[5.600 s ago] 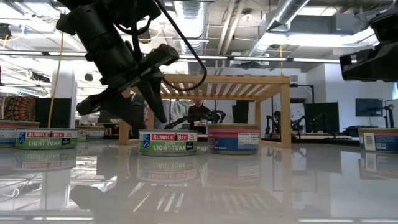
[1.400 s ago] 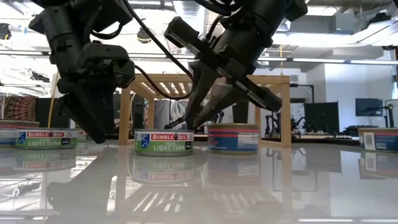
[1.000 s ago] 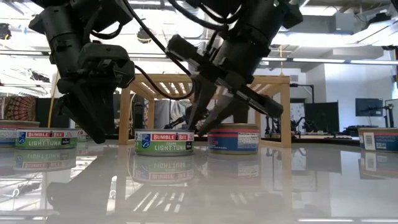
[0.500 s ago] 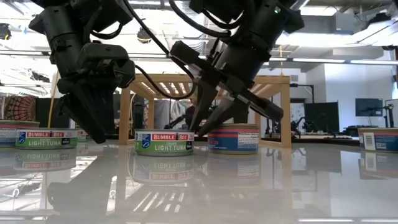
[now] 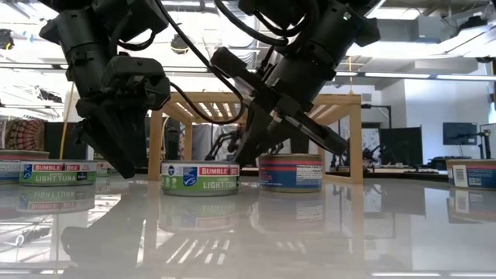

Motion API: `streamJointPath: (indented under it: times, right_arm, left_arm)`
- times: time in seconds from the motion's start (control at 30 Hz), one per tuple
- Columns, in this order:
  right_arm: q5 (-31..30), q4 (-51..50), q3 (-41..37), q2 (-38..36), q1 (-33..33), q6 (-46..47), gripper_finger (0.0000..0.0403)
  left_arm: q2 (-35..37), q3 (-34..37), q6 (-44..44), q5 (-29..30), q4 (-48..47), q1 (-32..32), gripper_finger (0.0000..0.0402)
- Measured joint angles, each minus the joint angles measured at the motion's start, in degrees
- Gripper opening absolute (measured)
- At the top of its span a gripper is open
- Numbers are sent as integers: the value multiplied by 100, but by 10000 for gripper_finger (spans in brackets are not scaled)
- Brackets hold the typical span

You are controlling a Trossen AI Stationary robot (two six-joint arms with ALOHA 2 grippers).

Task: Stack canned seafood by type on shelf
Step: Put the green tuna can on the shelf

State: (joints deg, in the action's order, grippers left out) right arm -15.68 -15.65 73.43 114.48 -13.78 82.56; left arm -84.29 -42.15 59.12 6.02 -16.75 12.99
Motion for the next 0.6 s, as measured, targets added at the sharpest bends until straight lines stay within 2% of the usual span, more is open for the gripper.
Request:
streamJointPath:
  times: [0.23, 0.4, 0.6]
  right_arm:
    - [-9, -18, -3, 3, -4, -6, 26]
    - [-15, -23, -4, 7, -27, -39, 11]
    - [-29, -50, -7, 7, -40, -49, 22]
  left_arm:
    - [0, -2, 8, 0, 17, -4, 171]
    - [0, -2, 31, 0, 117, -2, 171]
    - [0, -7, 191, -130, 127, -2, 171]
